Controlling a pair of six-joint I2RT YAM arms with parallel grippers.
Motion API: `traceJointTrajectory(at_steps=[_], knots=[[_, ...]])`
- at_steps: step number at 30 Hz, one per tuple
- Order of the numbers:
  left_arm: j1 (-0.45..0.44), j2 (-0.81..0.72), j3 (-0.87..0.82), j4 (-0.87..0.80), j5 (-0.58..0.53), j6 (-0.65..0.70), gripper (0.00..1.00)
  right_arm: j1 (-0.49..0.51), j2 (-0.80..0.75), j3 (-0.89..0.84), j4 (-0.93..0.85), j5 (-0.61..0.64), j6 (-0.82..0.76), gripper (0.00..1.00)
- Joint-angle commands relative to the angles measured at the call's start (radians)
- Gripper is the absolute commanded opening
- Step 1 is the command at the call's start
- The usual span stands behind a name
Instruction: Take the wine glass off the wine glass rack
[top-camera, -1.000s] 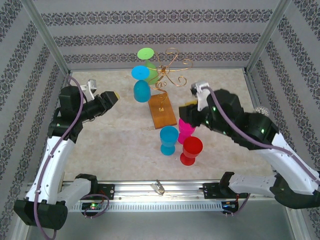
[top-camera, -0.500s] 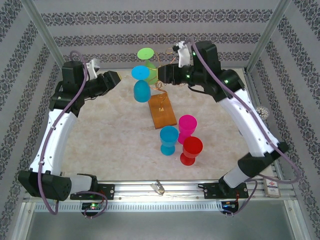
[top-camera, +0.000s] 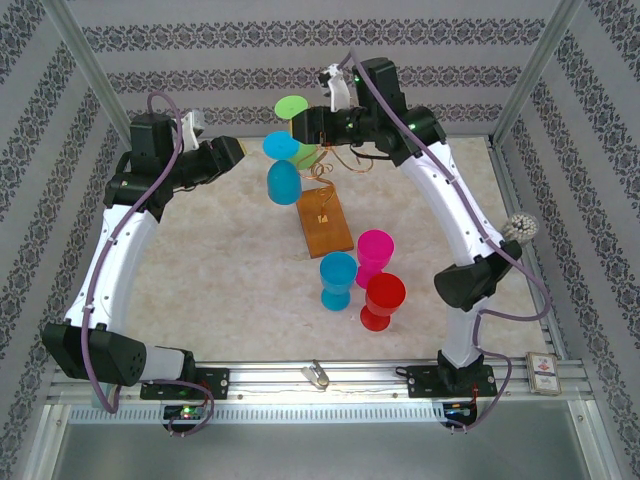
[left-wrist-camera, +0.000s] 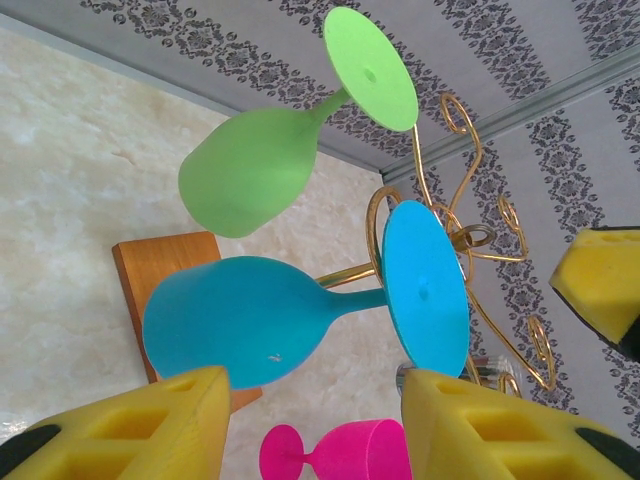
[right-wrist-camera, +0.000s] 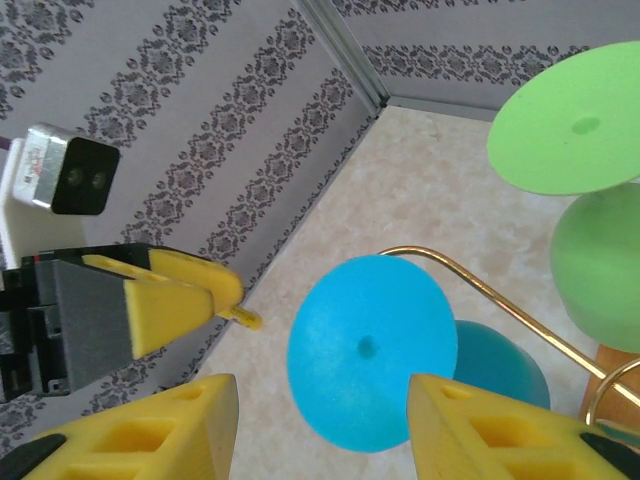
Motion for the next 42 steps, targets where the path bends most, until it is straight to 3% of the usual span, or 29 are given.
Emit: traceJointTrajectory(at_steps=[1, 42], knots=[[0.020, -0.012, -0.015, 0.003, -0.009, 0.021, 0.49, 0.002, 0.026, 0.046, -0.052, 0.023, -0.025, 0.48], [0.047, -0.048, -0.089, 0.047, -0.006, -0.012, 0.49, 0.020, 0.107, 0.056, -0.044, 0.025, -0.009, 0.51]])
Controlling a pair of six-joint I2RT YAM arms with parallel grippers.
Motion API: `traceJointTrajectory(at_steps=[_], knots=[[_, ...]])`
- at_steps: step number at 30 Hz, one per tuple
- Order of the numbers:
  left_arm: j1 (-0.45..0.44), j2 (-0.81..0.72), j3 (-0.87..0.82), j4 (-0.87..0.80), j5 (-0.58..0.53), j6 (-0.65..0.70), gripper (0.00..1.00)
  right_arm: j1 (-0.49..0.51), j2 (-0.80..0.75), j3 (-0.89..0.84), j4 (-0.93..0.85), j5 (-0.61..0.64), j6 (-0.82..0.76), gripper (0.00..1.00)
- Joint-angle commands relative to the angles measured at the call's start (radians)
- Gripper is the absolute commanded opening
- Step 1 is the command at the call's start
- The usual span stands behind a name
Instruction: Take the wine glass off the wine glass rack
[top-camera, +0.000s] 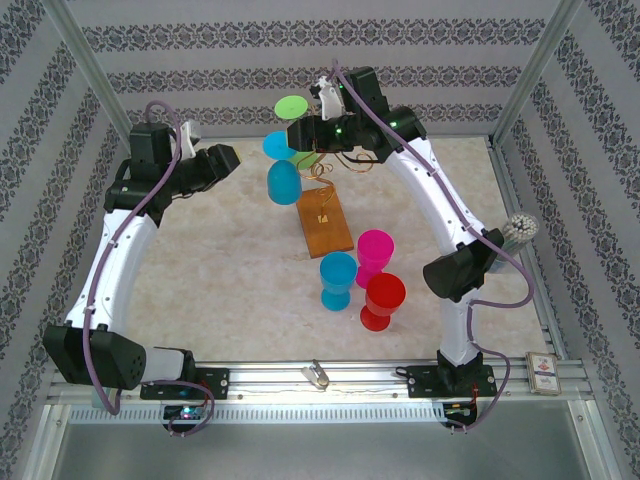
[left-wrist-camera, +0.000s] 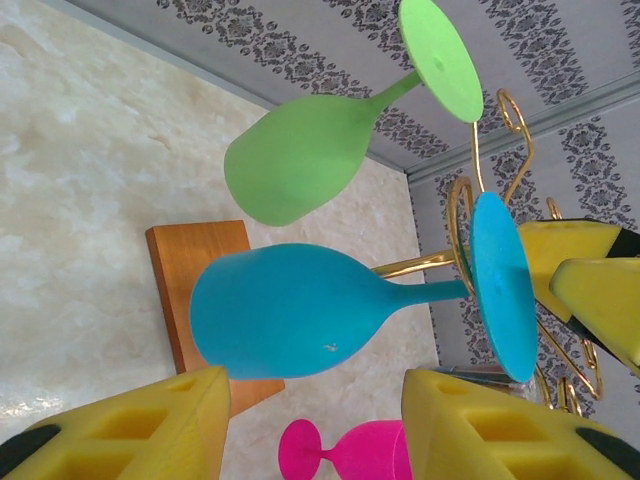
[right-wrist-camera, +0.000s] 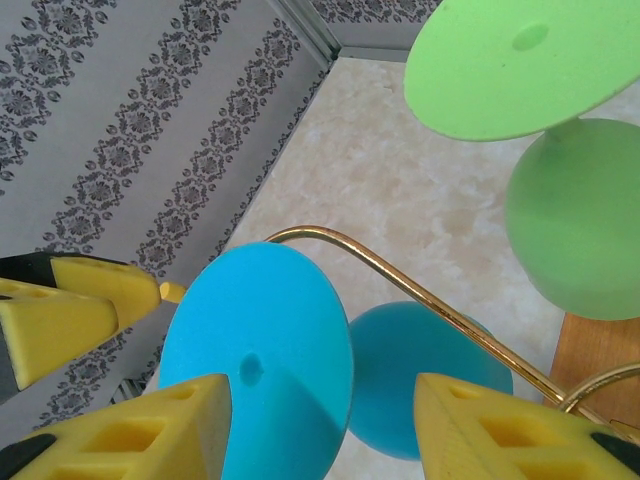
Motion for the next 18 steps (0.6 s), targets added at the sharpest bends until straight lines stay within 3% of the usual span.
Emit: traceJointTrajectory(at_steps=[1, 18], knots=[[0.017, -0.024, -0.006, 0.033, 0.000, -0.010, 0.49, 0.016, 0.019, 0.039, 0.001, -0.018, -0.006, 0.52], [0.028, -0.033, -0.017, 0.036, 0.005, -0.012, 0.50, 0.030, 0.040, 0.062, -0.009, -0.038, 0.002, 0.51]])
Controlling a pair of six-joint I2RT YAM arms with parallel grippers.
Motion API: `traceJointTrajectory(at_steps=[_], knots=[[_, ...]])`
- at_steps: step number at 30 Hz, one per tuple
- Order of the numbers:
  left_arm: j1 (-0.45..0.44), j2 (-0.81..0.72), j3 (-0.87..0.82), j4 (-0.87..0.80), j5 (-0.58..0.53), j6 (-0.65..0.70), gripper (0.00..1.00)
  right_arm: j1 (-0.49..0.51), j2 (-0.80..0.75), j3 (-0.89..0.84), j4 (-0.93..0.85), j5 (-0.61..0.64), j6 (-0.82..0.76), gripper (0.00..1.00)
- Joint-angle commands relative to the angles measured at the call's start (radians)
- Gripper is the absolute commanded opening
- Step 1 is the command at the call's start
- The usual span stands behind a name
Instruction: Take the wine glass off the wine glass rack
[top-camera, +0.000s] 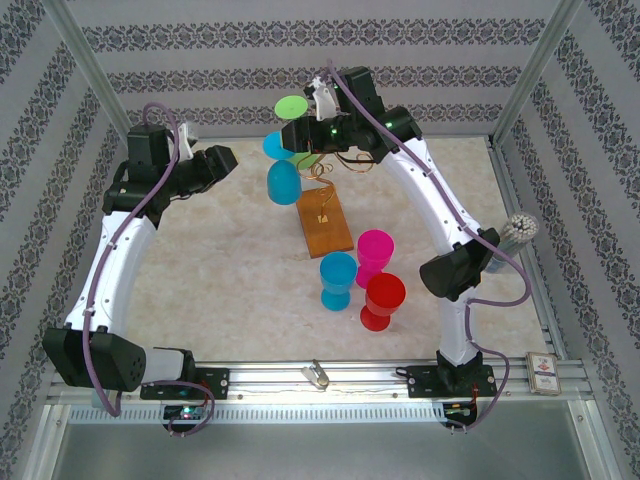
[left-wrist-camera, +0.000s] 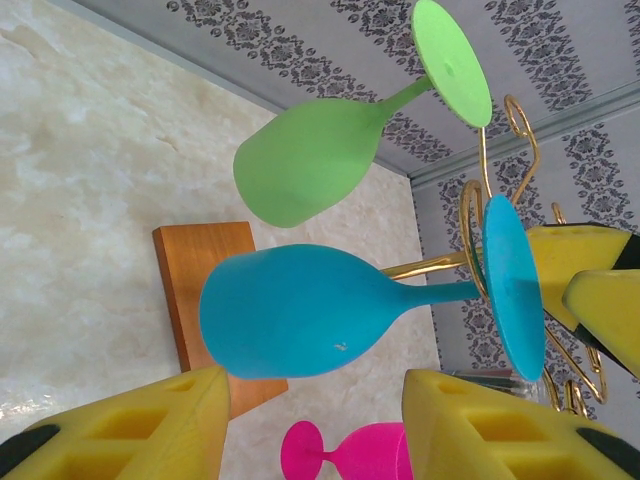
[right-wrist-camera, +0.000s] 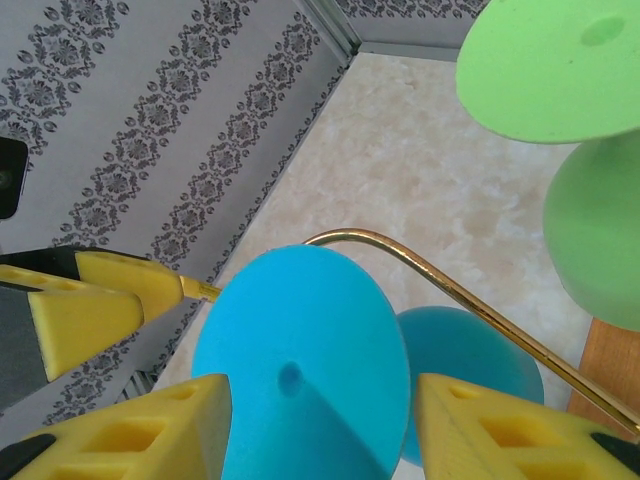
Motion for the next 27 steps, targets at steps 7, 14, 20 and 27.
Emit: traceJointTrajectory(at_steps=[7, 14, 20, 27], knots=[[0.019, -0.027, -0.007, 0.034, 0.005, -0.008, 0.49, 0.009, 0.021, 0.034, -0.007, -0.021, 0.005, 0.51], [0.022, -0.028, -0.010, 0.036, 0.005, -0.010, 0.50, 0.010, 0.022, 0.034, -0.005, -0.022, 0.008, 0.46], [0.024, -0.026, -0.013, 0.043, 0.007, -0.014, 0.50, 0.010, 0.024, 0.032, -0.006, -0.024, 0.010, 0.43], [0.025, -0.027, -0.017, 0.047, 0.007, -0.017, 0.49, 0.008, 0.026, 0.033, -0.007, -0.025, 0.010, 0.41]])
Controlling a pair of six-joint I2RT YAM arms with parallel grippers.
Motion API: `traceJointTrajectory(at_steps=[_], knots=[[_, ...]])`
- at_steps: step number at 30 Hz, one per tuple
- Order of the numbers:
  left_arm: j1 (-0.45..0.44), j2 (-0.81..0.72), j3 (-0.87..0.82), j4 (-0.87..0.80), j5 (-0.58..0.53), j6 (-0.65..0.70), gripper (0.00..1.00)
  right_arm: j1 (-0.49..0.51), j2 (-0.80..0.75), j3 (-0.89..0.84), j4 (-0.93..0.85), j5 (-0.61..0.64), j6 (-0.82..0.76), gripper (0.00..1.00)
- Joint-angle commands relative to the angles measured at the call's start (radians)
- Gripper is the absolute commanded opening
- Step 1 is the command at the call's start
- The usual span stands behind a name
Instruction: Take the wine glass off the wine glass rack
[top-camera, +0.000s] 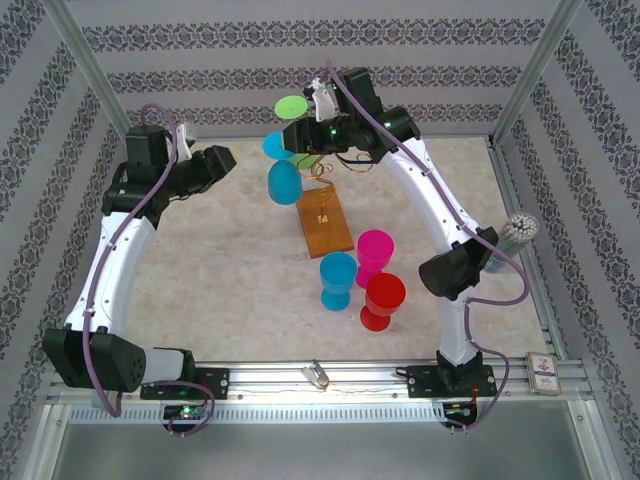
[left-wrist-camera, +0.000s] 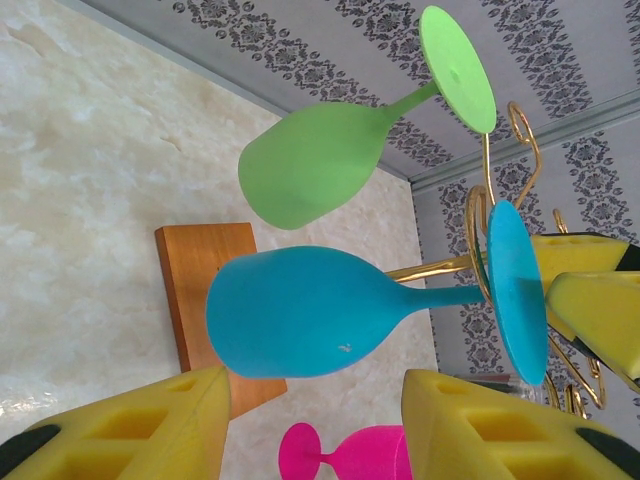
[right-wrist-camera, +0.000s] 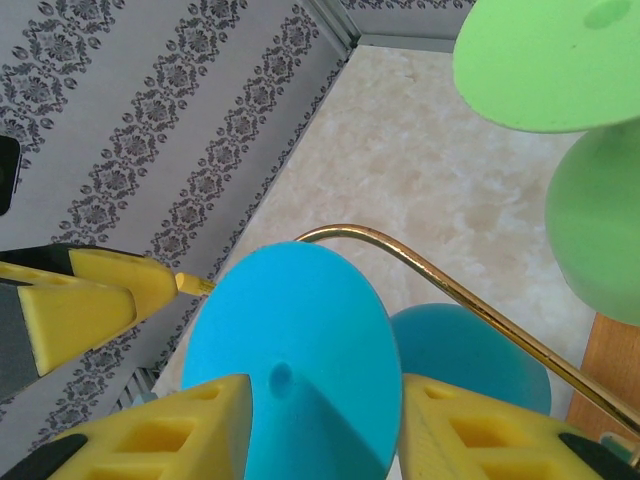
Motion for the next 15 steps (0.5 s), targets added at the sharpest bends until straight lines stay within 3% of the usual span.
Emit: traceJointTrajectory(at_steps=[1, 15], knots=[[0.018, -0.023, -0.011, 0.044, 0.007, -0.003, 0.50, 0.008, 0.020, 0.031, -0.003, -0.018, 0.007, 0.40], [0.024, -0.023, -0.022, 0.056, 0.006, -0.009, 0.50, -0.006, 0.021, 0.031, 0.006, -0.044, 0.057, 0.28]])
